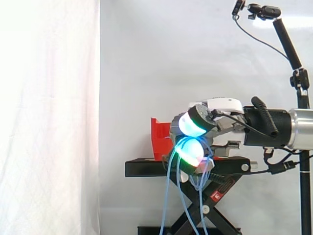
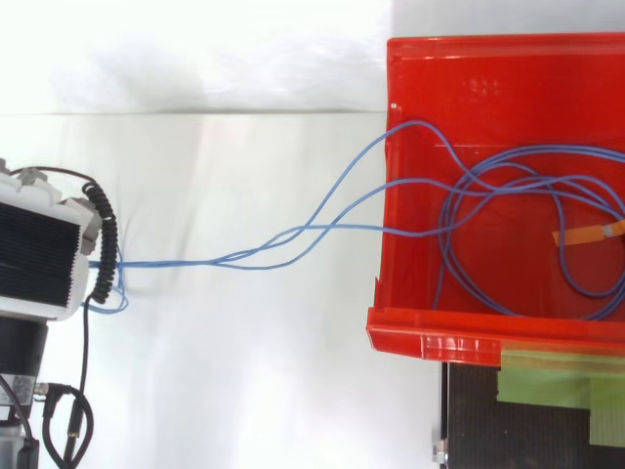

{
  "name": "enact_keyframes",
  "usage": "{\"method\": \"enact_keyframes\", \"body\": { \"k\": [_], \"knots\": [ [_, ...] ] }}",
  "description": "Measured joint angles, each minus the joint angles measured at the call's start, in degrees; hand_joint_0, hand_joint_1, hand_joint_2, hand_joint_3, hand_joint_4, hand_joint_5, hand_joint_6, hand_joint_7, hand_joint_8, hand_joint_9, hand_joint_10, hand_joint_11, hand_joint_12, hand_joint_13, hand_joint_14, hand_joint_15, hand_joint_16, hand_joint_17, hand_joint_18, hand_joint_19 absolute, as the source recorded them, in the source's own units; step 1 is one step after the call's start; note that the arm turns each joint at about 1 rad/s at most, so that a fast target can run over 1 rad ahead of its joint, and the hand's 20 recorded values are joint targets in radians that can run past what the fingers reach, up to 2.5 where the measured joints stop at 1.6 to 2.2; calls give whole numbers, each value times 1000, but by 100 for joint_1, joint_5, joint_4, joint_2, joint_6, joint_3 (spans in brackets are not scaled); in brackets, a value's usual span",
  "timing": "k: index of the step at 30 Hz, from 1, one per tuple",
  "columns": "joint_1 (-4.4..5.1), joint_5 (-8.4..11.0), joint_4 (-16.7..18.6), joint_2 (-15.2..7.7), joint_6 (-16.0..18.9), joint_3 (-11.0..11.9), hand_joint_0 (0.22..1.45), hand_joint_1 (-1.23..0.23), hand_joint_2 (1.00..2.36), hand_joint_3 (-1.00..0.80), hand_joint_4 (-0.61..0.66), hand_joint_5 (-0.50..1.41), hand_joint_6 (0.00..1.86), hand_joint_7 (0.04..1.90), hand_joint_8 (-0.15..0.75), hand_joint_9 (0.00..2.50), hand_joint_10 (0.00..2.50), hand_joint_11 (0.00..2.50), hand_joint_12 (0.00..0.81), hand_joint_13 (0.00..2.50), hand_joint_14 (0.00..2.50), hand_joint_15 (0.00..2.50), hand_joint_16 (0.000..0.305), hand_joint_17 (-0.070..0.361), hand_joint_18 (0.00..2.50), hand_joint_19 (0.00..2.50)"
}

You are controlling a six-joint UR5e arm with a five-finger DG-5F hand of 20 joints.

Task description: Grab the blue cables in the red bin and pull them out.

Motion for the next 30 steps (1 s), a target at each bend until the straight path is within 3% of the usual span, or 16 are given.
{"method": "enact_keyframes", "body": {
  "k": [9,22,30],
  "knots": [
    [-3,0,-23,0,9,-1,656,-704,1000,-1000,111,611,625,553,247,661,2500,1181,348,1240,302,1473,55,123,817,785],
    [-12,3,-46,0,94,0,659,-713,1000,-1000,114,692,539,614,246,656,2500,1143,347,1221,279,1474,54,121,804,786],
    [-12,0,-56,0,101,1,672,-722,1000,-1000,81,710,644,594,237,677,2500,1163,346,1238,264,1481,53,119,809,790]
  ]
}}
